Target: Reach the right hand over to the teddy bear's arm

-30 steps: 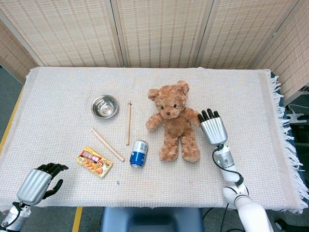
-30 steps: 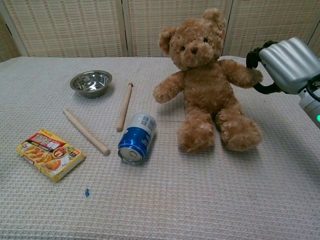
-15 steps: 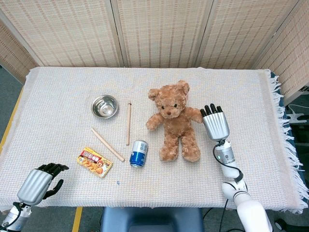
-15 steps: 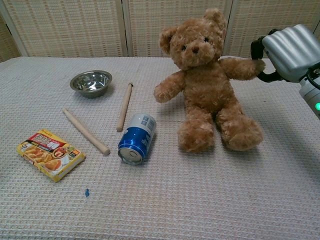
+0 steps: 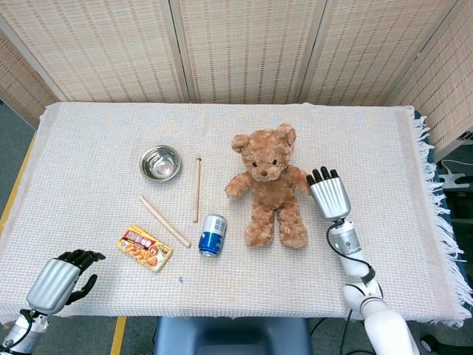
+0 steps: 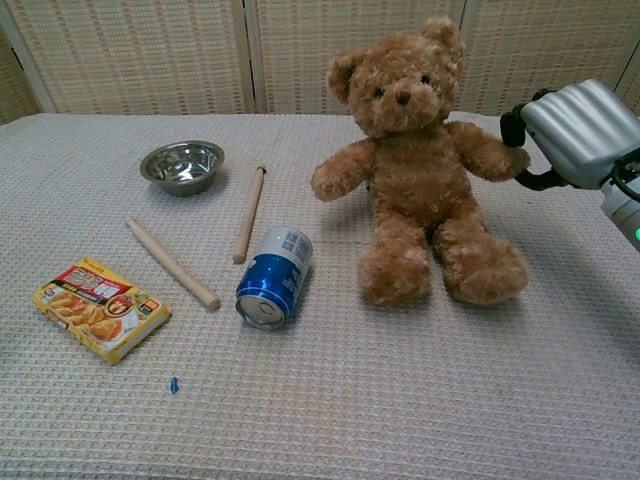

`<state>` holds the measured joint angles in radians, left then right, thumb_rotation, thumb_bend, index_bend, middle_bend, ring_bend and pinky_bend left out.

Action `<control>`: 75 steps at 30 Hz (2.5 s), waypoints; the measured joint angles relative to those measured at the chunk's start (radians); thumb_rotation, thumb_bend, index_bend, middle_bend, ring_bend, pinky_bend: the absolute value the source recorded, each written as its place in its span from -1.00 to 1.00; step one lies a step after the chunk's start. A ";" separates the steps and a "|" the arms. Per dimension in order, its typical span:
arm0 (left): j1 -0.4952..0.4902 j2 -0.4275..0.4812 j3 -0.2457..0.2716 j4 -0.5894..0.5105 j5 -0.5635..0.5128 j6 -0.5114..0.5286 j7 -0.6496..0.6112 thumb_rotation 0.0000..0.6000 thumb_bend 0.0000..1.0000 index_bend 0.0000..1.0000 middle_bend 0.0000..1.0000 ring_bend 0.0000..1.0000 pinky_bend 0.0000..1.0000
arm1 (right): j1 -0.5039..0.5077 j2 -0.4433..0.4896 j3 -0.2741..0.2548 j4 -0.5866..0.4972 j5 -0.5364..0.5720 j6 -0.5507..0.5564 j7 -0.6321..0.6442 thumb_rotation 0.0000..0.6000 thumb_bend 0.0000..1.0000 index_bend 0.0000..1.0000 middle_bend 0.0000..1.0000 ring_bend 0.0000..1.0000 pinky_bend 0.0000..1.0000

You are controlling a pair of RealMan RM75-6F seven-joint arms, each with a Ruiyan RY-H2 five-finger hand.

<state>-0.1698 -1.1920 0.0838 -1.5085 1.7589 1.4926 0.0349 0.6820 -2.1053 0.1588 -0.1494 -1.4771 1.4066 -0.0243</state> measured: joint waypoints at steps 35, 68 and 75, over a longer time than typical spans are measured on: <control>-0.002 -0.002 0.003 -0.004 0.005 -0.004 0.012 1.00 -0.12 -0.33 -0.22 -0.28 0.02 | 0.016 0.021 -0.006 -0.027 0.014 0.057 -0.010 1.00 -0.55 0.15 -0.02 -0.23 0.16; -0.004 -0.004 0.005 0.001 0.002 -0.013 0.013 1.00 -0.13 -0.33 -0.22 -0.28 0.02 | -0.014 0.055 0.007 -0.086 0.036 0.085 0.003 1.00 -0.55 -0.13 -0.04 -0.34 0.14; -0.004 -0.005 0.004 0.002 -0.001 -0.012 0.011 1.00 -0.12 -0.33 -0.22 -0.28 0.02 | -0.109 0.151 -0.006 -0.317 0.054 0.057 -0.059 1.00 -0.62 -0.89 -0.66 -0.92 -0.39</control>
<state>-0.1739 -1.1966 0.0876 -1.5066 1.7575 1.4803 0.0458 0.5734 -1.9546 0.1525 -0.4664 -1.4236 1.4640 -0.0835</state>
